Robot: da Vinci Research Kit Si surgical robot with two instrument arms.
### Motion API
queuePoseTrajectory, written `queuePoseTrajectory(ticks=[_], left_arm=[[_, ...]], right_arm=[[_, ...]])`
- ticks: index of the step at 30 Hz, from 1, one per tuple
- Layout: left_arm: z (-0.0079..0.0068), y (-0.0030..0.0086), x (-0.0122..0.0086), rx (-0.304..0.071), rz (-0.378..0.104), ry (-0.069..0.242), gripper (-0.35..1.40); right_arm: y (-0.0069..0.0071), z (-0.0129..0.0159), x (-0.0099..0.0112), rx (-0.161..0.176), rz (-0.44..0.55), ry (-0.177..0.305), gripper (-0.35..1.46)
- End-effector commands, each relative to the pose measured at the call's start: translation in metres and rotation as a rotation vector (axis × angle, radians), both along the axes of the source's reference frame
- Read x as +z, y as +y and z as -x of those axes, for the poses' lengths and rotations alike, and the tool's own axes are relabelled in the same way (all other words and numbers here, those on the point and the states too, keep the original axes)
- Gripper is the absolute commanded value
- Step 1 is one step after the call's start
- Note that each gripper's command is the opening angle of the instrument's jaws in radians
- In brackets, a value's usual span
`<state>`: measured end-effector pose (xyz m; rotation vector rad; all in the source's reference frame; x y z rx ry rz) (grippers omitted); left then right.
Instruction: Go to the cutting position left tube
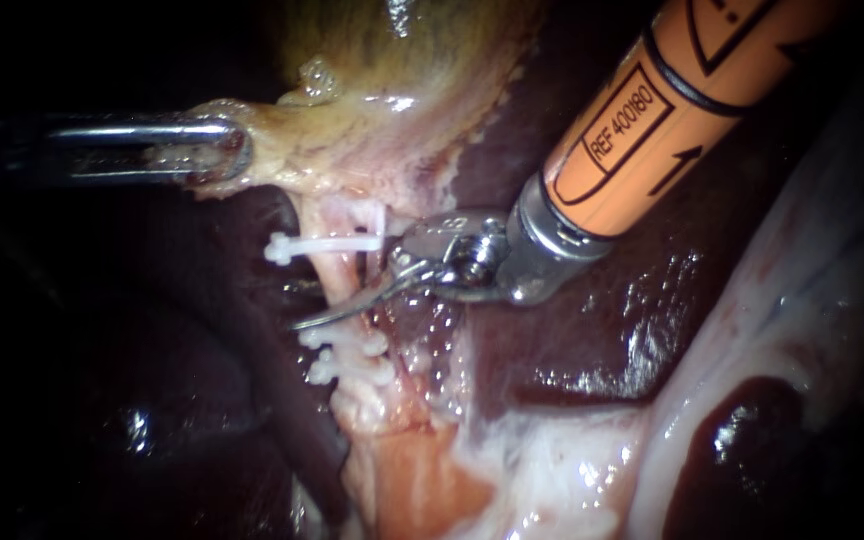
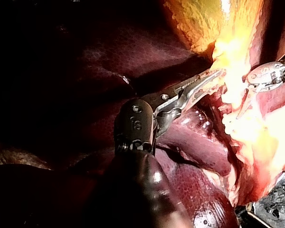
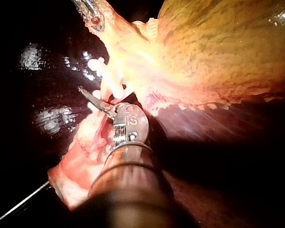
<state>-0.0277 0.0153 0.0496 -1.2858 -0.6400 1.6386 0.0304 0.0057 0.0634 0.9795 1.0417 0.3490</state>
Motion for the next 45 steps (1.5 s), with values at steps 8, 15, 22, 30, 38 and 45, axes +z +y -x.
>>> queuePoseTrajectory(ticks=[8,15,22,30,38,45], left_arm=[[0.0000,0.0000,0.0000,0.000,0.000,0.000,-0.35],[0.0000,0.0000,0.0000,0.000,0.000,0.000,-0.35],[-0.0001,0.0000,0.0000,0.000,0.000,0.000,-0.35],[-0.0002,0.0000,0.0000,0.001,0.000,-0.001,-0.35],[-0.0002,0.0000,-0.0001,-0.001,0.000,0.001,-0.35],[-0.0003,0.0000,-0.0001,-0.001,0.000,0.001,-0.35]], right_arm=[[0.0001,-0.0004,0.0000,0.023,0.008,-0.007,1.35],[-0.0001,0.0004,-0.0002,0.046,0.068,0.006,1.45],[0.0006,0.0031,-0.0003,0.094,0.145,0.009,1.45],[0.0023,0.0077,-0.0007,0.152,0.208,-0.026,1.45],[0.0027,0.0104,-0.0023,0.145,0.196,-0.042,1.45],[0.0022,0.0107,-0.0058,0.125,0.179,-0.028,1.43]])
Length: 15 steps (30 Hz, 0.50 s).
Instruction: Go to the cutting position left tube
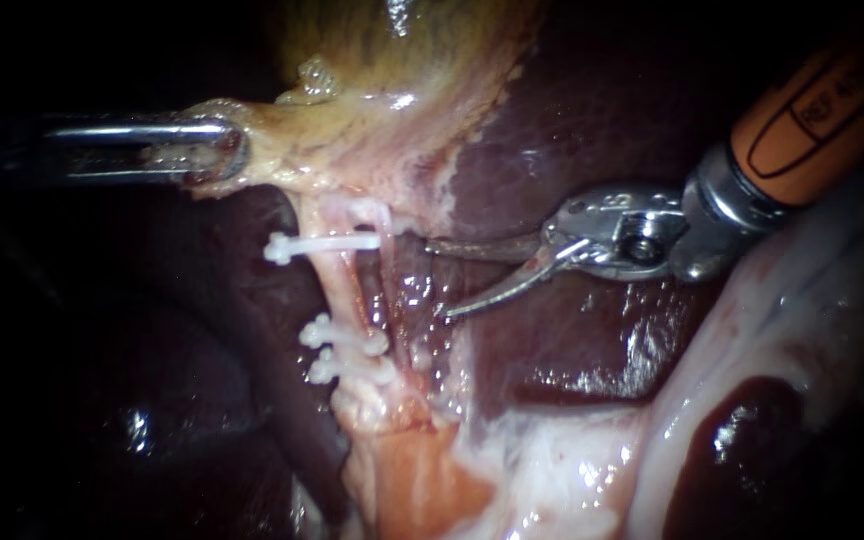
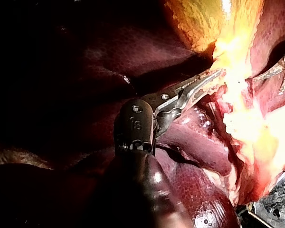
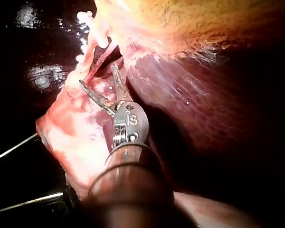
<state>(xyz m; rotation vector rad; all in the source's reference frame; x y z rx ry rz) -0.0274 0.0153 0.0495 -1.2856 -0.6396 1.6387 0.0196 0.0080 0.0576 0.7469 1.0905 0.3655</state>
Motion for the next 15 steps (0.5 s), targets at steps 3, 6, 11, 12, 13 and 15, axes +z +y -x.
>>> queuePoseTrajectory(ticks=[3,6,11,12,13,15], left_arm=[[0.0000,0.0000,0.0000,-0.001,0.000,0.000,-0.35],[0.0000,0.0000,0.0000,-0.001,0.000,0.000,-0.35],[0.0000,0.0000,0.0000,0.000,0.000,0.000,-0.35],[0.0000,0.0000,0.0000,0.000,0.000,0.000,-0.35],[0.0000,0.0000,0.0000,0.000,0.000,0.000,-0.35],[0.0000,0.0000,0.0000,-0.001,0.000,0.000,-0.35]], right_arm=[[-0.0004,-0.0007,-0.0009,-0.021,-0.014,0.023,1.43],[-0.0008,-0.0013,-0.0010,-0.047,-0.023,0.036,1.43],[-0.0013,-0.0022,-0.0003,-0.055,-0.033,0.036,1.41],[-0.0015,-0.0024,-0.0001,-0.056,-0.037,0.034,1.41],[-0.0016,-0.0026,0.0001,-0.054,-0.041,0.032,1.41],[-0.0019,-0.0030,0.0004,-0.058,-0.046,0.031,1.41]])
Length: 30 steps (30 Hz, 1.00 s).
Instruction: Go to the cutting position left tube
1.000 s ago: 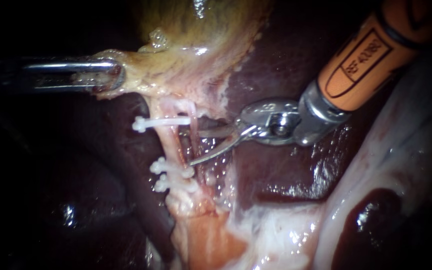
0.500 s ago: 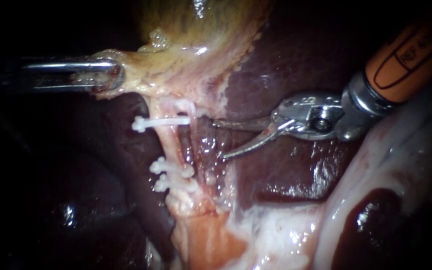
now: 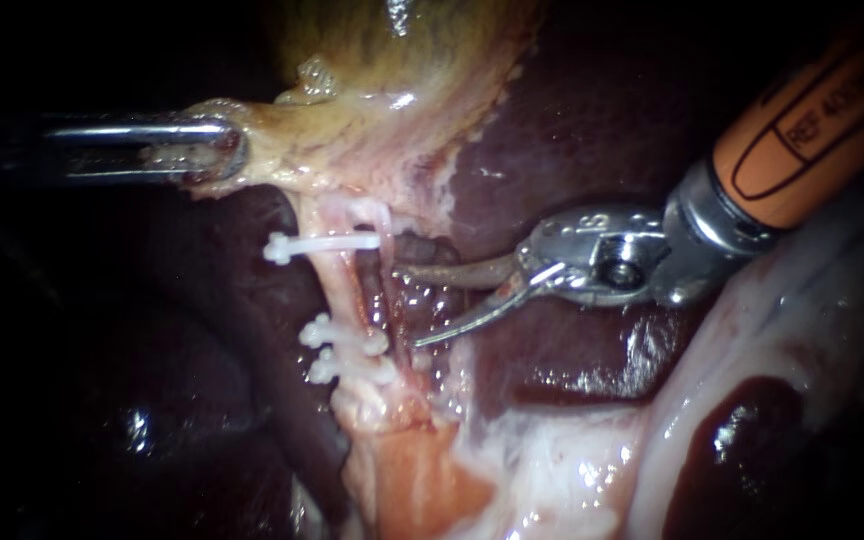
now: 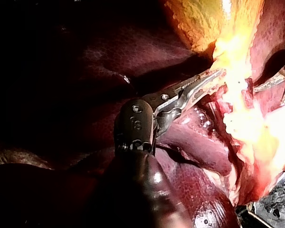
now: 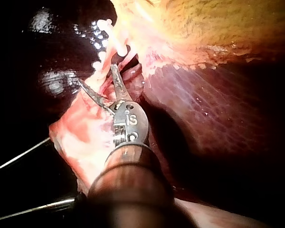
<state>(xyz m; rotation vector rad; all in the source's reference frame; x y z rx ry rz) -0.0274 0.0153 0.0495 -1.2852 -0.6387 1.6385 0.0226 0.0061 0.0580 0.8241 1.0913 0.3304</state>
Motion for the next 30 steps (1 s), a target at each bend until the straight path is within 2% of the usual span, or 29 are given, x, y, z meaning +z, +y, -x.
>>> queuePoseTrajectory(ticks=[1,8,12,17,30], left_arm=[[0.0000,0.0000,0.0000,0.000,0.000,0.000,-0.35],[0.0000,0.0000,0.0000,0.000,0.000,0.000,-0.35],[0.0000,0.0000,-0.0001,0.000,0.000,0.000,-0.35],[0.0000,0.0000,-0.0001,0.000,0.000,0.000,-0.35],[0.0000,0.0000,-0.0001,0.000,0.000,0.000,-0.35]], right_arm=[[-0.0001,-0.0003,0.0003,-0.001,0.000,-0.001,1.41],[-0.0004,-0.0014,0.0023,0.008,-0.019,-0.013,1.41],[-0.0004,-0.0016,0.0039,0.002,-0.023,-0.042,1.41],[-0.0005,-0.0022,0.0058,0.001,-0.025,-0.057,1.41],[-0.0006,-0.0056,0.0063,-0.018,-0.039,-0.046,1.41]])
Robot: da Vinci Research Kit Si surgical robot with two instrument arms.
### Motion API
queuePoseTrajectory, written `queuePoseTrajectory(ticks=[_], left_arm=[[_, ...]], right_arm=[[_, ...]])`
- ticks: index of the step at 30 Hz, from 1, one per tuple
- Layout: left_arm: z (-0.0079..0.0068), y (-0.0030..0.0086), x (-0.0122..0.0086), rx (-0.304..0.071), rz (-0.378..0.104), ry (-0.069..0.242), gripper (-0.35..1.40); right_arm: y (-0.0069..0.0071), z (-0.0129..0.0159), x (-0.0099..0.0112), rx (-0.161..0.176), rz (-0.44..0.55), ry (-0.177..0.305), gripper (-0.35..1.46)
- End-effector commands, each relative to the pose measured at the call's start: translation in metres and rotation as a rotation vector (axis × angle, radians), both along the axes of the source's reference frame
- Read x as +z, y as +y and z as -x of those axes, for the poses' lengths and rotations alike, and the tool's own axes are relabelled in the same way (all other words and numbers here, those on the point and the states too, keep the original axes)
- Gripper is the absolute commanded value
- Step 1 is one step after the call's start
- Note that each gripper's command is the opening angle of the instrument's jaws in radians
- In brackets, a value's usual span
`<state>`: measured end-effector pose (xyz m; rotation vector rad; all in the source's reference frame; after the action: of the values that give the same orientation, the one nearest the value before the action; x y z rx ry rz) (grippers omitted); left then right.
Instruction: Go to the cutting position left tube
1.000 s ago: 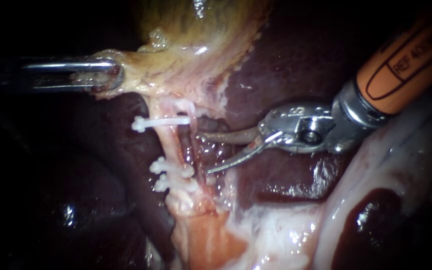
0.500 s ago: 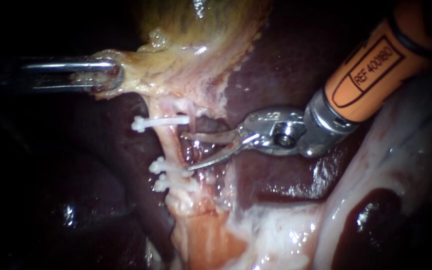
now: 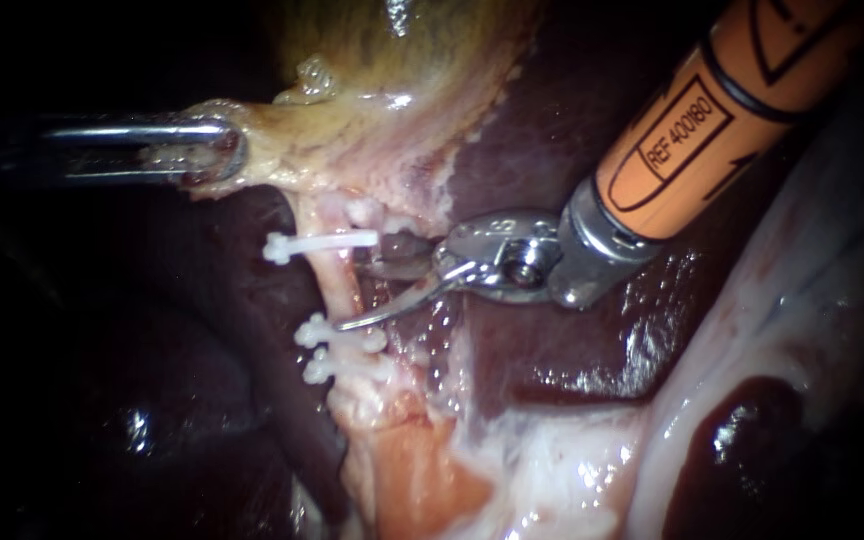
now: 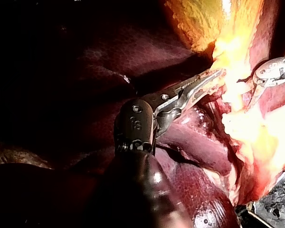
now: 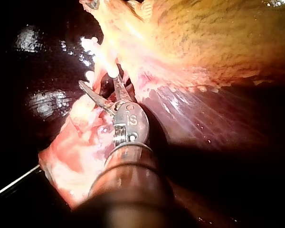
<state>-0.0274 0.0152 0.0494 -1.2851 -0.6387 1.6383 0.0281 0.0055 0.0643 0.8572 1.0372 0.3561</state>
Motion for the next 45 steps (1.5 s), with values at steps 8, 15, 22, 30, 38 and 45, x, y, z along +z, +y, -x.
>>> queuePoseTrajectory(ticks=[8,15,22,30,38,45], left_arm=[[0.0001,0.0000,0.0000,0.000,0.000,0.000,-0.35],[0.0001,0.0000,0.0001,0.000,0.000,0.000,-0.35],[0.0002,0.0001,0.0001,0.000,0.000,0.000,-0.35],[0.0002,0.0001,0.0001,0.000,0.000,0.000,-0.35],[0.0001,0.0001,0.0001,0.000,0.000,0.000,-0.35],[0.0001,0.0001,0.0001,0.000,0.000,0.000,-0.35]], right_arm=[[-0.0004,-0.0027,0.0008,0.013,-0.020,0.003,1.43],[-0.0003,-0.0044,0.0008,0.033,-0.039,0.024,1.43],[-0.0006,-0.0055,-0.0002,0.052,-0.056,0.064,1.43],[-0.0016,-0.0063,-0.0026,0.038,-0.098,0.132,1.43],[-0.0016,-0.0063,-0.0073,0.057,-0.149,0.229,1.43],[-0.0011,-0.0064,-0.0092,0.056,-0.180,0.263,1.43]])
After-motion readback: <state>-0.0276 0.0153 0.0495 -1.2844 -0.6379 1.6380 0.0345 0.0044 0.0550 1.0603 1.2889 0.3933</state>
